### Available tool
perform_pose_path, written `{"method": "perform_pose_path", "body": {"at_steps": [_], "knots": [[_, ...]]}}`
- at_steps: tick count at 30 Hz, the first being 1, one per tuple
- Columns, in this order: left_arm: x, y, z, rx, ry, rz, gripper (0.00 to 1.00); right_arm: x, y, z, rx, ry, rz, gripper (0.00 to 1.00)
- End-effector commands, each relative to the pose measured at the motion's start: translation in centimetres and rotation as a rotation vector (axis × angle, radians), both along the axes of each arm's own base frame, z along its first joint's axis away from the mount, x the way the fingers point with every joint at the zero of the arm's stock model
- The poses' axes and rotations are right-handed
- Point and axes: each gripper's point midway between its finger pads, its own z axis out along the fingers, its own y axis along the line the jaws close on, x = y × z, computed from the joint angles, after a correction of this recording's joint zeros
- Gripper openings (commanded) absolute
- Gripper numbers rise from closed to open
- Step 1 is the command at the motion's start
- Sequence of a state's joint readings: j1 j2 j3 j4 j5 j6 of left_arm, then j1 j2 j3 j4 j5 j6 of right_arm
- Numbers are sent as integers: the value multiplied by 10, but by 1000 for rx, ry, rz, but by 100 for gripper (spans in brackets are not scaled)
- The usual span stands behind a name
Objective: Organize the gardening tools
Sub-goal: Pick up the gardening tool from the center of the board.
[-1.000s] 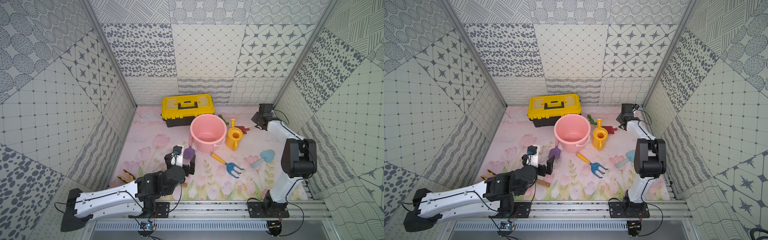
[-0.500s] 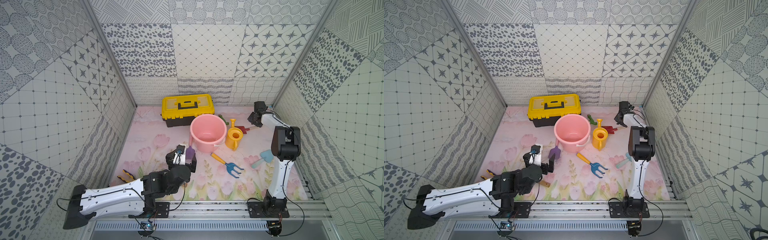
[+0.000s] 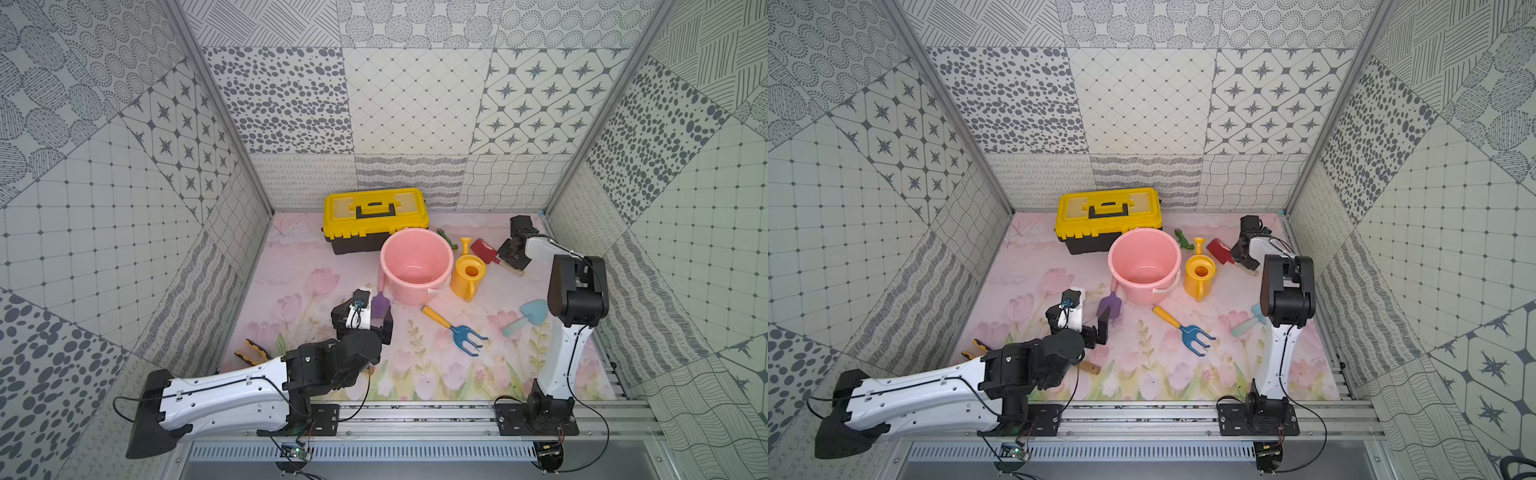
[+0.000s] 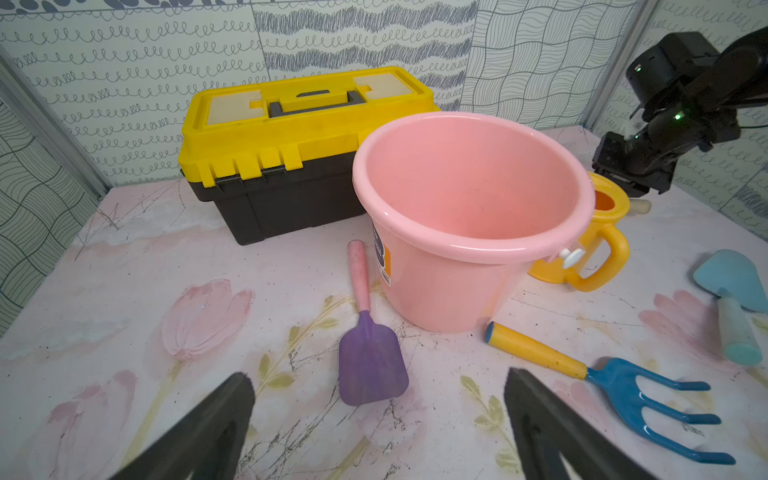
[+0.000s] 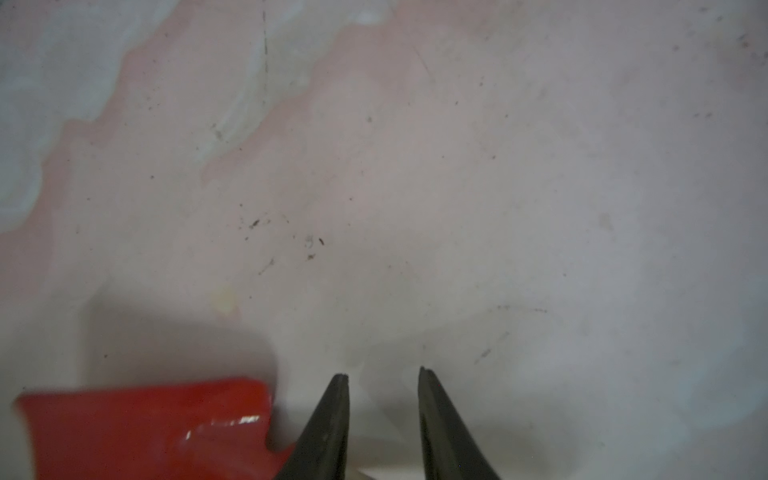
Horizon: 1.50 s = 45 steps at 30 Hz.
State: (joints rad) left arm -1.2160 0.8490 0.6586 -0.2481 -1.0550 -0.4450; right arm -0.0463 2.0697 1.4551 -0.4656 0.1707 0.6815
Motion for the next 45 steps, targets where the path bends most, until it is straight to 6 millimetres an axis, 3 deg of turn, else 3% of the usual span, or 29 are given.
{"method": "perform_pose_path", "body": {"at_steps": [1,5,9,14,17,19,28,33,37,41,45], "knots": [[1,5,11,-26,-21,33,99,-10,6,18,47,-46,-19,32],[1,5,11,-33,-18,32,99,-30,16,18,73,-58,-1,33],[0,5,10,-43,-12,24,99,-43,25,17,85,-57,28,46],[1,5,9,-31,-14,33,99,-42,34,40,-6,-96,103,66],[2,5,9,-26,-15,37,100,-40,51,57,-60,-133,164,71],[1,5,8,-25,-14,35,99,-40,60,57,-58,-134,190,71],[1,6,10,-36,-14,34,100,-50,62,22,-28,-40,187,64],[0,6,11,-43,-13,31,99,-50,66,10,2,-11,204,50],[0,7,10,-41,-13,33,99,-51,65,-1,39,20,192,47],[0,7,11,-42,-13,33,99,-54,60,-2,47,24,174,35],[0,6,10,-43,-11,31,99,-54,58,9,38,-7,169,18]]}}
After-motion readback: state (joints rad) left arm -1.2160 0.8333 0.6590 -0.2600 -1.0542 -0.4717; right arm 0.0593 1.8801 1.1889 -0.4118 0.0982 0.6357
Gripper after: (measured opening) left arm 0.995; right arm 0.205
